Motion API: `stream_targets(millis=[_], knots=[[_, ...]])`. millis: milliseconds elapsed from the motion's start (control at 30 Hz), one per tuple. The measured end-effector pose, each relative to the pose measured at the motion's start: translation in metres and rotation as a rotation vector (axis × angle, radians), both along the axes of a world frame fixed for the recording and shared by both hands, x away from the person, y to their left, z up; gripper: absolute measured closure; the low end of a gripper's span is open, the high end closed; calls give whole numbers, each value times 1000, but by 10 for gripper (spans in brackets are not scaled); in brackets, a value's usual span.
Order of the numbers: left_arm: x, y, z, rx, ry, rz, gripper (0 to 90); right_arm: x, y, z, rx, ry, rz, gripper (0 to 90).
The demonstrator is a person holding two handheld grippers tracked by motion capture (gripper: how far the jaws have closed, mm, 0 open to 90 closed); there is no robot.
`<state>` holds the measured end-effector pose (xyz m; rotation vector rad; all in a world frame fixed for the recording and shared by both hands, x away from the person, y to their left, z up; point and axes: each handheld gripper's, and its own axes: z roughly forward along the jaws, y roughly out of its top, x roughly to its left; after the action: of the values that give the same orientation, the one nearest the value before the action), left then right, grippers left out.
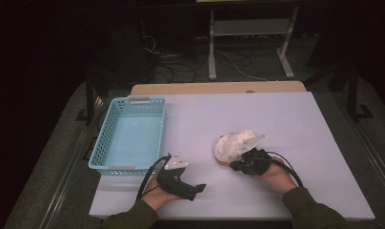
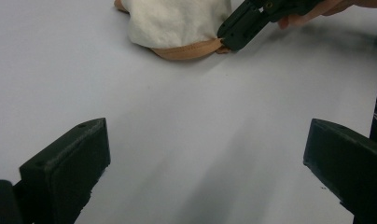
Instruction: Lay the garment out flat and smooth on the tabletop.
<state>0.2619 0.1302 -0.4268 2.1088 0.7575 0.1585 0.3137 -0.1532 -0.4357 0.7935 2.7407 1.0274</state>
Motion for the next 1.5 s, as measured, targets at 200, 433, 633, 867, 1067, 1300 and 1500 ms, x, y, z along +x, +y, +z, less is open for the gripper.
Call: stream_targets(millis=[200, 433, 633, 867, 1067, 1300, 1500], knots=[[0, 0, 0, 2, 2, 1, 0, -2, -3, 7, 42, -7, 1, 862], [0, -1, 0, -1, -4, 1, 0, -3, -6, 15, 82, -23, -3, 862], [0, -1, 0, -2, -11, 0, 0, -4, -9, 25, 114, -41, -8, 862], [0, -1, 0, -6, -10, 6, 0, -3, -11, 34, 146, -56, -11, 861], [0, -1, 0, -3, -10, 6, 0, -2, -13, 39, 153, -68, -16, 861], [0, 0, 0, -4, -9, 7, 0, 1, -16, 46, 167, -90, -29, 862], [0, 0, 0, -6, -9, 9, 0, 4, -17, 51, 178, -106, -33, 862]])
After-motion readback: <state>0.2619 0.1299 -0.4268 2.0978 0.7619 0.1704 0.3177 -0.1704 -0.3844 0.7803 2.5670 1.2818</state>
